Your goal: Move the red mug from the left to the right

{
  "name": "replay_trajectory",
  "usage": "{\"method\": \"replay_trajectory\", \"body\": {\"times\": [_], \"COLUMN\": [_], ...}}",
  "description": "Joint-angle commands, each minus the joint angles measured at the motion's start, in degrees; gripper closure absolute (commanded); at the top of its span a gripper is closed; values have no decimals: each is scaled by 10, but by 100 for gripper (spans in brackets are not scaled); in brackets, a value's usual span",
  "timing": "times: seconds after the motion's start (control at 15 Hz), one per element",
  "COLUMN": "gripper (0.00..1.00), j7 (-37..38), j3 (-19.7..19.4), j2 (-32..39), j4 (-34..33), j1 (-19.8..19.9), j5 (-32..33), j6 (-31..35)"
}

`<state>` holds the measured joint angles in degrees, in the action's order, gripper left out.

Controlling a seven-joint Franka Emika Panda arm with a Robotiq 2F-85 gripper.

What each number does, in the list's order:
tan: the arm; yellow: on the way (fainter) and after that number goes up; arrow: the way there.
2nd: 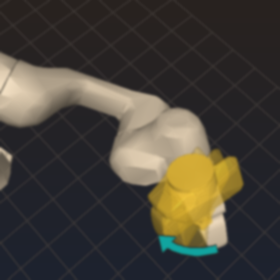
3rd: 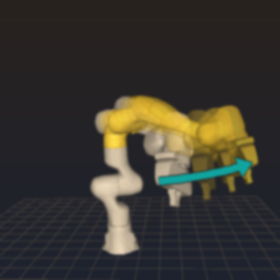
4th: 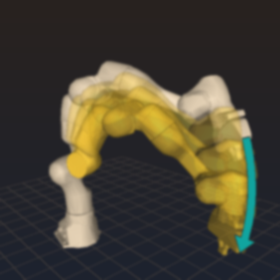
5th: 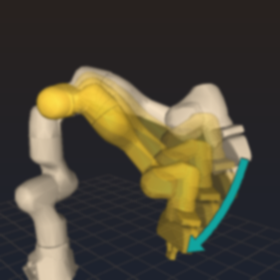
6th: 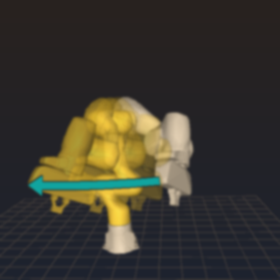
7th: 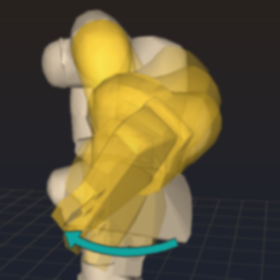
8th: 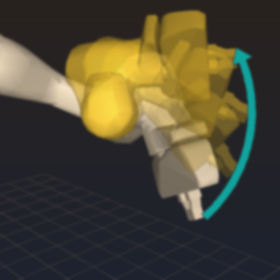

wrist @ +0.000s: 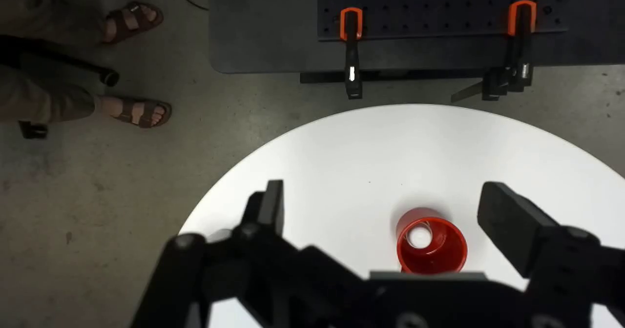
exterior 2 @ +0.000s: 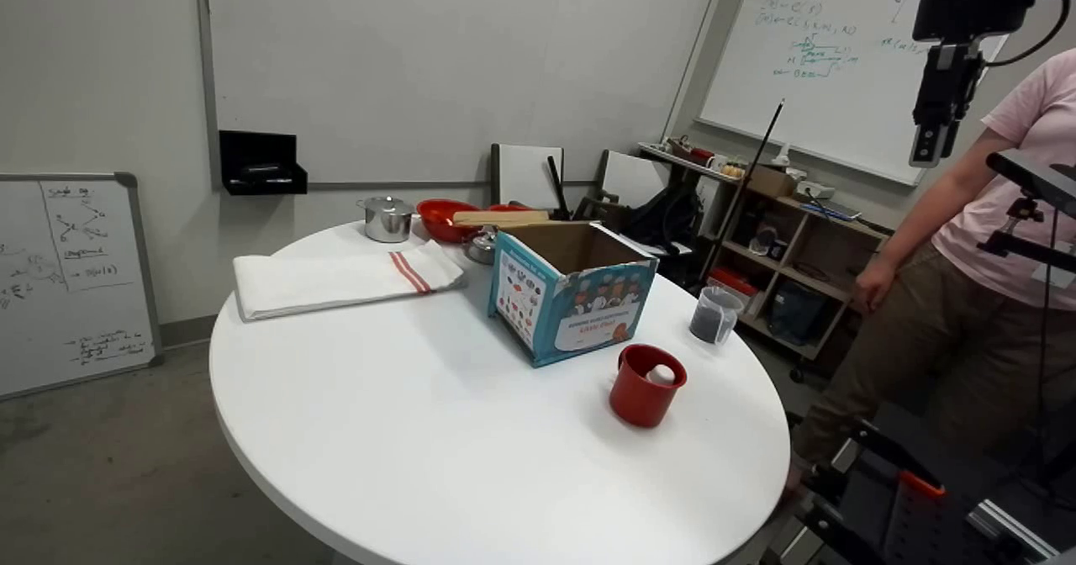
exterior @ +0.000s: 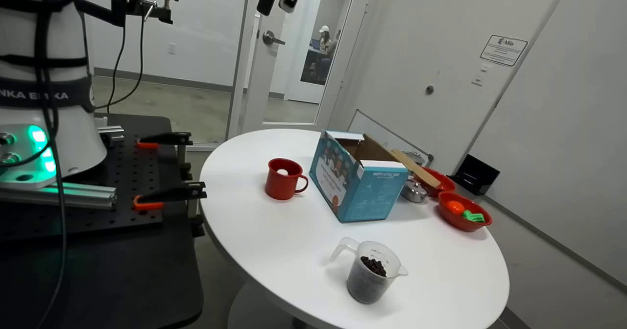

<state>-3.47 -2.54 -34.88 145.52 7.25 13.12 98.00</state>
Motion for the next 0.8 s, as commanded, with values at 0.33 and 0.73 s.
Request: {"method": "replay_trajectory", "body": {"times": [0.33,0.73], "gripper": [0,0], "j7": [-10,-66], "j3": [-9,-27], "j2": [2,-1], "j4": [-2,0], "j1": [-12,-36], "j5": [9,-9], "j6": [-6,10]}}
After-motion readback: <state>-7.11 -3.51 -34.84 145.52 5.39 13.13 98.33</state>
